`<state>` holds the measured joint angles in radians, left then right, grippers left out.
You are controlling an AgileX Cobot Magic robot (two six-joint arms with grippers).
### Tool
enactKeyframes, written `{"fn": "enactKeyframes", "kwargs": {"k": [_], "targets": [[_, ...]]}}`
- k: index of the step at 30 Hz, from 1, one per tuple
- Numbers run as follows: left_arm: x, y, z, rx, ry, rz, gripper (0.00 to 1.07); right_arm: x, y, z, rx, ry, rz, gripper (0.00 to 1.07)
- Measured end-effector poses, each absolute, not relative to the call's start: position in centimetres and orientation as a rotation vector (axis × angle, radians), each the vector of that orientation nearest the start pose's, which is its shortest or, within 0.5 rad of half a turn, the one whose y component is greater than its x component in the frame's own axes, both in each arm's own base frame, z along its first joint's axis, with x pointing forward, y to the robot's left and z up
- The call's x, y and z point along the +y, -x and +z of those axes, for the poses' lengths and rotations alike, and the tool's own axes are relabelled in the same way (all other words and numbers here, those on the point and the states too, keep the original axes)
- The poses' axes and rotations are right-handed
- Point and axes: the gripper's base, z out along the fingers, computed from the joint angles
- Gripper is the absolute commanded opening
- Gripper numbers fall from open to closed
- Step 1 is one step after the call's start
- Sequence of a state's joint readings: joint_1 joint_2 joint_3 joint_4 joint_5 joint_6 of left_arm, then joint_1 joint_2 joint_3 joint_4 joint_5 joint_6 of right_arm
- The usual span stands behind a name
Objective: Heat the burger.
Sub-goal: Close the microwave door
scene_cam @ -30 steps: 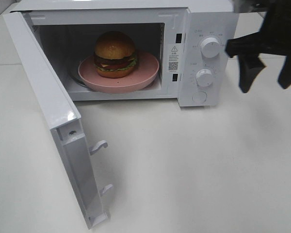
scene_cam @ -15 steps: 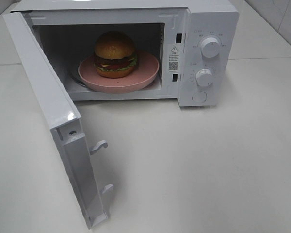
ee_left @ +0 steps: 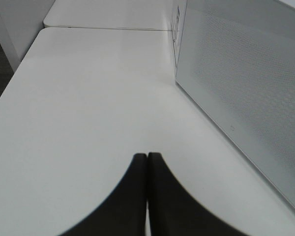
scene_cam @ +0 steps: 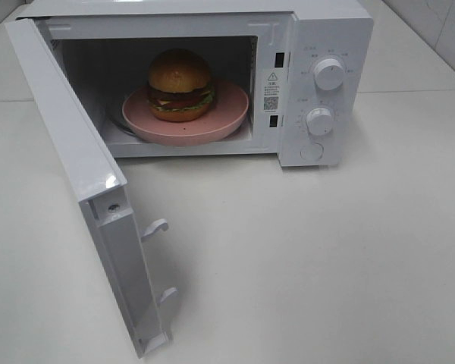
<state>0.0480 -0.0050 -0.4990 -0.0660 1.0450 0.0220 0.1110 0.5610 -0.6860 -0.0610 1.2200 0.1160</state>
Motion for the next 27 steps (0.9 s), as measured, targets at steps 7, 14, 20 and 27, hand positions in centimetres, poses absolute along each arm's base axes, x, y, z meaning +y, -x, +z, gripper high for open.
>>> {"fn": "enactKeyframes", "kwargs": {"k": [7,14,20,27], "targets": [[-0.5,0.5,27.8,2.023,0.024,-0.034,0.00,0.0,-3.5,28.4,2.301,0.067,0.029,0.71],[-0.5,0.5,27.8,2.023,0.024,-0.034,0.00,0.1,-1.1,28.5,2.074,0.093,0.074,0.71],[-0.5,0.5,27.8,2.023,0.024,-0.034,0.00,0.1,0.5,28.5,1.975,0.117,0.088,0.71],[-0.5,0.5,27.8,2.023,0.024,-0.034,0.00,0.1,0.5,28.4,1.976,0.117,0.088,0.71]]}}
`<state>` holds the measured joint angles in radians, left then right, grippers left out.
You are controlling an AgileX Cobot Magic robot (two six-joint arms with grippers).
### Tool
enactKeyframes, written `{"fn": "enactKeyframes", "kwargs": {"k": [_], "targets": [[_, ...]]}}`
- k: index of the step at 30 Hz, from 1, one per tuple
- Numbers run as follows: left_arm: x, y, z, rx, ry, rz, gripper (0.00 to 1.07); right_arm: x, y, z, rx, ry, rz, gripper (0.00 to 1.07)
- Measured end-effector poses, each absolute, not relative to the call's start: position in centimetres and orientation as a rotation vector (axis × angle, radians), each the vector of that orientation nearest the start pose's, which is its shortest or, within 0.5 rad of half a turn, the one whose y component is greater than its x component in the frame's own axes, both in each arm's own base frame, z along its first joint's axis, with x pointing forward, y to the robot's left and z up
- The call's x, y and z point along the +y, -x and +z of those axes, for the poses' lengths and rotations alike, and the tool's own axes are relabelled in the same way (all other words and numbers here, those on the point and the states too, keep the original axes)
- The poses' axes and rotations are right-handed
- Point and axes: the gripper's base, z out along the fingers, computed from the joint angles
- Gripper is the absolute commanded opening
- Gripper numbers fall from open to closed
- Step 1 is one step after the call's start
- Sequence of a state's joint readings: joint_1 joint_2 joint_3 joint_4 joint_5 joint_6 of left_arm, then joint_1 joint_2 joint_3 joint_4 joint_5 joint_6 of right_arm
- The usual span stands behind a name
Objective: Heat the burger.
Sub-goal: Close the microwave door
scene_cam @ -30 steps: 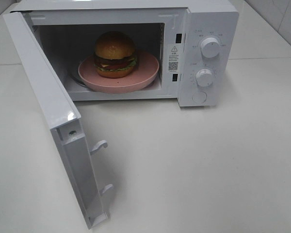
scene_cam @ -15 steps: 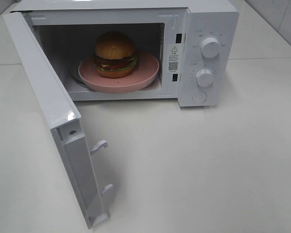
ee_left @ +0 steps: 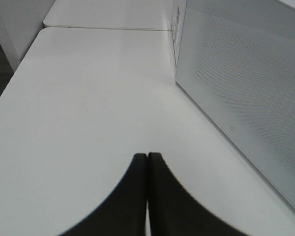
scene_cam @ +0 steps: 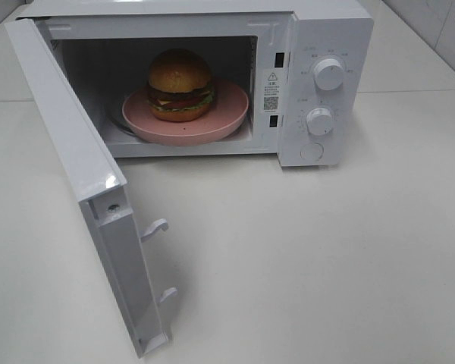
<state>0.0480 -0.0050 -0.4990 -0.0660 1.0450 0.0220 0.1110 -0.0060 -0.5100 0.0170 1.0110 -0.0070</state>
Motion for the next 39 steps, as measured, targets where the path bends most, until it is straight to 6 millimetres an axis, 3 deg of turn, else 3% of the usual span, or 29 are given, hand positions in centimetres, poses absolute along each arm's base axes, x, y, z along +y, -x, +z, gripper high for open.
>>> {"fn": "enactKeyframes", "kwargs": {"k": [39], "targets": [[-0.75,0.47,27.85,2.022,0.023,-0.065,0.00,0.08,0.50,28.36,1.979,0.110,0.092,0.71]]}}
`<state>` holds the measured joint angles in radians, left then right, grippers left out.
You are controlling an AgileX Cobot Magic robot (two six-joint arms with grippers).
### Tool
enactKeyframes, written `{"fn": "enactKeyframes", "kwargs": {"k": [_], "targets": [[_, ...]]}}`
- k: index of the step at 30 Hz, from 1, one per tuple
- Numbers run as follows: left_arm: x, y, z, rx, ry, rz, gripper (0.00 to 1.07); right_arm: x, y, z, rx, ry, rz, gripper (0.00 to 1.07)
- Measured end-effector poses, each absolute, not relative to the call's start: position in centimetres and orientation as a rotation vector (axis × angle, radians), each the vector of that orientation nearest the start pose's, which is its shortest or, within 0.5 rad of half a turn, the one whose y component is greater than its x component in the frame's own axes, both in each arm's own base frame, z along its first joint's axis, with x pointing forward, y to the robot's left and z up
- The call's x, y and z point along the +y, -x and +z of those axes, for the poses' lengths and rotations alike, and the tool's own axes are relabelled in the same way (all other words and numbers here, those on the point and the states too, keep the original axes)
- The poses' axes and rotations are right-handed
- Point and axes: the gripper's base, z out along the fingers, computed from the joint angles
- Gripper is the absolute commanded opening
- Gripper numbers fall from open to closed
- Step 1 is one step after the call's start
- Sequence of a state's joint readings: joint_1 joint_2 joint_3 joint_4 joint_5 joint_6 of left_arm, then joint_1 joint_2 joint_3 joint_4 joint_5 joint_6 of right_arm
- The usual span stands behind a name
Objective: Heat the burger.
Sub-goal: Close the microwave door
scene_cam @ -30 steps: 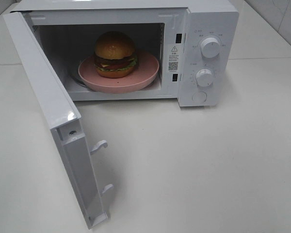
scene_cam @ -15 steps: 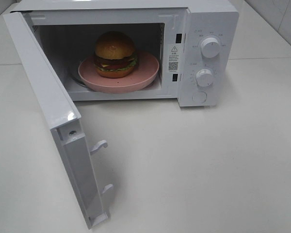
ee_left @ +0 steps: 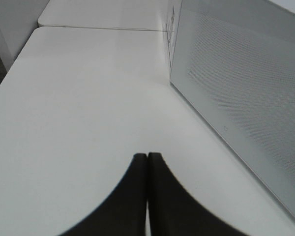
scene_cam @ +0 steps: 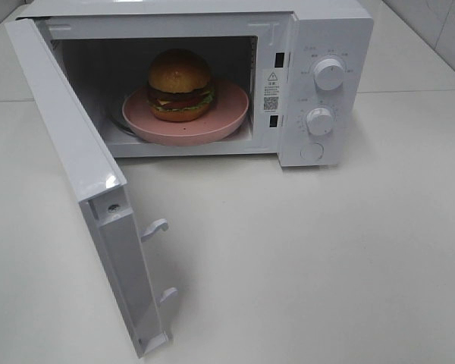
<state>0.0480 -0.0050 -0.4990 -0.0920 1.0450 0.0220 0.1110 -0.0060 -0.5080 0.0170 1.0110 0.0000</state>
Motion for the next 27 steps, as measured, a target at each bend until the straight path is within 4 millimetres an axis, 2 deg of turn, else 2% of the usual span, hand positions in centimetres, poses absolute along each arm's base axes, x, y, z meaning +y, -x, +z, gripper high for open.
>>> {"fn": "enactKeyframes", "kwargs": {"k": [6,7,9,10,14,15,17,18,19,20,22,23,25,26,27], "targets": [[-0.8,0.5,28.4,1.980,0.023,-0.074,0.00,0.1,0.5,28.4,1.979,0.110,0.092,0.71],[-0.8,0.3,29.1,1.905,0.026,-0.085,0.00,0.1,0.5,28.4,1.979,0.110,0.092,0.71],[-0.9,0.2,29.4,1.869,0.028,-0.095,0.00,0.1,0.5,28.4,1.979,0.110,0.092,0.71],[-1.0,0.0,30.3,1.778,0.036,-0.129,0.00,0.1,0.5,28.4,1.979,0.110,0.092,0.71],[-1.2,-0.9,31.0,1.705,0.054,-0.185,0.00,0.1,0.5,28.4,1.979,0.110,0.092,0.71],[-1.3,-2.1,31.1,1.703,0.065,-0.214,0.00,0.1,0.5,28.4,1.979,0.110,0.092,0.71],[-1.3,-2.7,31.0,1.711,0.062,-0.217,0.00,0.1,0.5,28.4,1.979,0.110,0.092,0.71],[-1.3,-4.3,30.9,1.740,0.055,-0.215,0.00,0.1,0.5,28.4,1.979,0.110,0.092,0.71],[-1.3,-4.3,30.9,1.740,0.055,-0.215,0.00,0.1,0.5,28.4,1.979,0.110,0.092,0.71],[-1.2,-6.1,30.7,1.780,0.034,-0.202,0.00,0.1,0.5,28.4,1.979,0.110,0.092,0.71],[-1.2,-6.8,30.6,1.797,0.027,-0.203,0.00,0.1,0.5,28.4,1.979,0.110,0.092,0.71],[-1.2,-8.6,30.3,1.844,0.008,-0.201,0.00,0.1,0.5,28.4,1.979,0.110,0.092,0.71],[-1.3,-9.3,30.2,1.860,-0.004,-0.201,0.00,0.1,0.5,28.4,1.979,0.110,0.092,0.71],[-1.3,-11.0,29.5,1.917,-0.032,-0.201,0.00,0.1,0.5,28.4,1.979,0.110,0.092,0.71],[-1.3,-11.0,29.5,1.917,-0.032,-0.201,0.00,0.1,0.5,28.4,1.979,0.110,0.092,0.71]]}}
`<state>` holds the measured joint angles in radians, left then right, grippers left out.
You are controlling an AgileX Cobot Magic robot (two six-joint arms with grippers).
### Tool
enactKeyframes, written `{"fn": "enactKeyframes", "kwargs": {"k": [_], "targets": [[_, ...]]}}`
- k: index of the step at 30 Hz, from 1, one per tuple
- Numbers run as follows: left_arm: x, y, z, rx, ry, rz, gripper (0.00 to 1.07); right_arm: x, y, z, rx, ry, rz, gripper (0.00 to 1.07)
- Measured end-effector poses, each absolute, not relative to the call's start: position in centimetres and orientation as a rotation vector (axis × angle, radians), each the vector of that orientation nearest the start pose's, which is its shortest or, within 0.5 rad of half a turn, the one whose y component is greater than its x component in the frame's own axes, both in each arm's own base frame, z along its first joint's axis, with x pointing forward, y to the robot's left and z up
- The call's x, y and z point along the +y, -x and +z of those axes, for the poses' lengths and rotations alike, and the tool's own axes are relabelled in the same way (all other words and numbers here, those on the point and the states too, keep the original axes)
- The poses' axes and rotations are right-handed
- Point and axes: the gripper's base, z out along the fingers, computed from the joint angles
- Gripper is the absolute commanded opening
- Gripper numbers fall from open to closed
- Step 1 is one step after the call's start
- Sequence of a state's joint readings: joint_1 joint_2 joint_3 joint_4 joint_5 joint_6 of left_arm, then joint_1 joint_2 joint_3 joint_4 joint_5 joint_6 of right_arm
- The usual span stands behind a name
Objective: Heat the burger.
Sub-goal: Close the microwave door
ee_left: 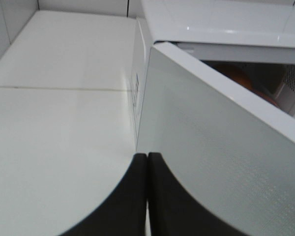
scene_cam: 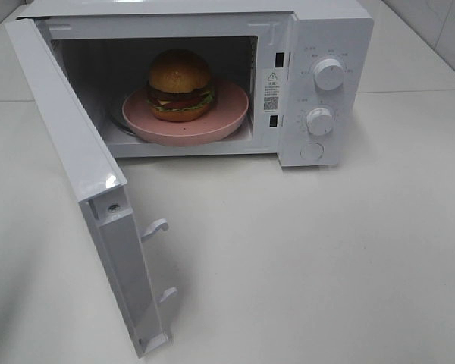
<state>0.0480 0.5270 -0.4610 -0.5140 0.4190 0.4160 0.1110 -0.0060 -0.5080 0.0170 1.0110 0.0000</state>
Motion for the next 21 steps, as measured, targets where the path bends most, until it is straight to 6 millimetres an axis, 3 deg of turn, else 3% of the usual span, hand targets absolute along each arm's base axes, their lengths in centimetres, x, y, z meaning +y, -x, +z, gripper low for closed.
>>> {"fn": "enactKeyframes", "kwargs": {"k": [2,3,4,10,21], "targets": [[-1.4,-13.4,28.4,1.993,-0.045,-0.231,0.00,0.1,0.5,28.4,1.979,0.110,0.092,0.71],[-1.4,-13.4,28.4,1.993,-0.045,-0.231,0.00,0.1,0.5,28.4,1.979,0.110,0.092,0.71],[-1.5,-14.8,27.5,2.040,-0.051,-0.250,0.00,0.1,0.5,28.4,1.979,0.110,0.092,0.71],[-1.8,-18.7,24.8,2.165,-0.083,-0.324,0.00,0.1,0.5,28.4,1.979,0.110,0.092,0.71],[-2.7,-23.1,23.1,2.180,-0.201,-0.444,0.00,0.1,0.5,28.4,1.979,0.110,0.092,0.71]]}}
